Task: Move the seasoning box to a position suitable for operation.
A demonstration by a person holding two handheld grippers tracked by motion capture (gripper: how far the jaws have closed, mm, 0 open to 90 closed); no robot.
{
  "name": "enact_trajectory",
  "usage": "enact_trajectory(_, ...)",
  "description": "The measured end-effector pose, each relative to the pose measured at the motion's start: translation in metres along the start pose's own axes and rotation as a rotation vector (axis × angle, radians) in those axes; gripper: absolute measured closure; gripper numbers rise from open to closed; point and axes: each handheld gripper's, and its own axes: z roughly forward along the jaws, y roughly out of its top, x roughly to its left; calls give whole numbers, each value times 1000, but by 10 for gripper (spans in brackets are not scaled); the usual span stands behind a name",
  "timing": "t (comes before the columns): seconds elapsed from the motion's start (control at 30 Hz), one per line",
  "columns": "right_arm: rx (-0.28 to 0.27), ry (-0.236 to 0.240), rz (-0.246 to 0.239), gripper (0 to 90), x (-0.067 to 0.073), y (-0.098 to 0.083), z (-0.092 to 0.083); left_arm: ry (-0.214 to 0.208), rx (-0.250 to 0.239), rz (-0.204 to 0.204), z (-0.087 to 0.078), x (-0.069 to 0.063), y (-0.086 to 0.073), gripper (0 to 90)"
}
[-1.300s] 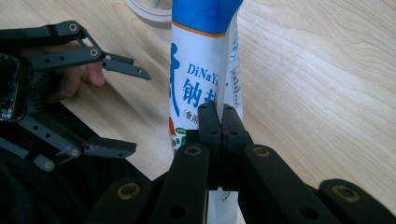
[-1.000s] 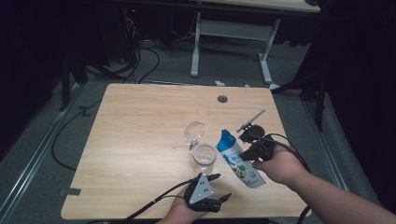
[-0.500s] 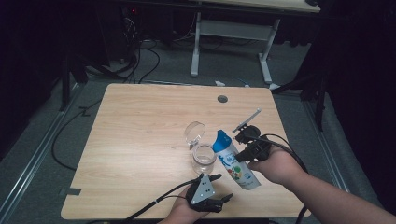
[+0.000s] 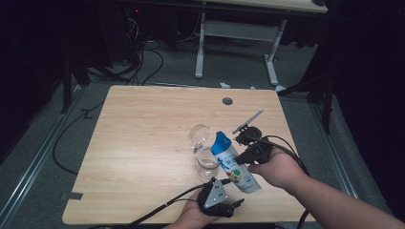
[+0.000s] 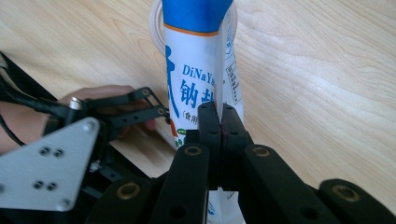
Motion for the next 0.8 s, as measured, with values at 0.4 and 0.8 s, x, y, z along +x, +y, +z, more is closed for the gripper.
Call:
enact_trajectory(0.4, -5, 15, -18, 900, 8, 5, 3, 71, -19, -12, -2, 3, 5, 338)
enact_trajectory(0.8, -6, -1, -37, 900, 14, 7, -3, 86, -40, 0, -12, 3, 10, 526)
